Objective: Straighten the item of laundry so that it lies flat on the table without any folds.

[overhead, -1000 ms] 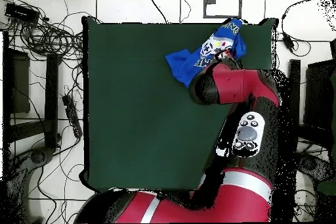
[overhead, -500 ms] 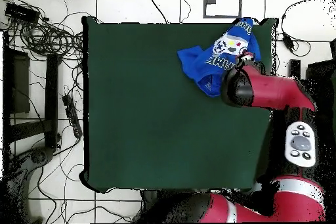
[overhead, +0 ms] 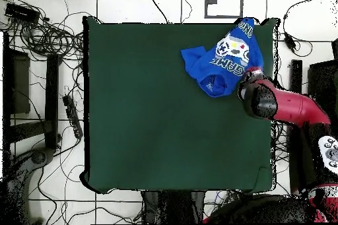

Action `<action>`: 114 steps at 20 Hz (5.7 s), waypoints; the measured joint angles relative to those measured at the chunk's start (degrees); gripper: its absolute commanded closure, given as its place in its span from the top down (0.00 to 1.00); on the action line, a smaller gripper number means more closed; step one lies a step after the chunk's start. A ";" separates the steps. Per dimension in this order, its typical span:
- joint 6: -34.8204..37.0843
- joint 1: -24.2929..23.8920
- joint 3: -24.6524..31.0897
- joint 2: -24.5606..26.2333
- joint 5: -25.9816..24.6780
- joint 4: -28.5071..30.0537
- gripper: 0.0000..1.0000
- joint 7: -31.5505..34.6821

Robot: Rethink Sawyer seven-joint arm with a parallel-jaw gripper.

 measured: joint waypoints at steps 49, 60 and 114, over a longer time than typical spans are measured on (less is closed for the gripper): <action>3.24 13.47 -9.58 -9.11 -10.10 -7.40 1.00 -0.04; 13.48 9.32 -5.65 -11.40 -7.01 -6.01 1.00 -0.04; 17.24 24.98 -5.56 -5.13 -6.97 -7.94 1.00 -0.04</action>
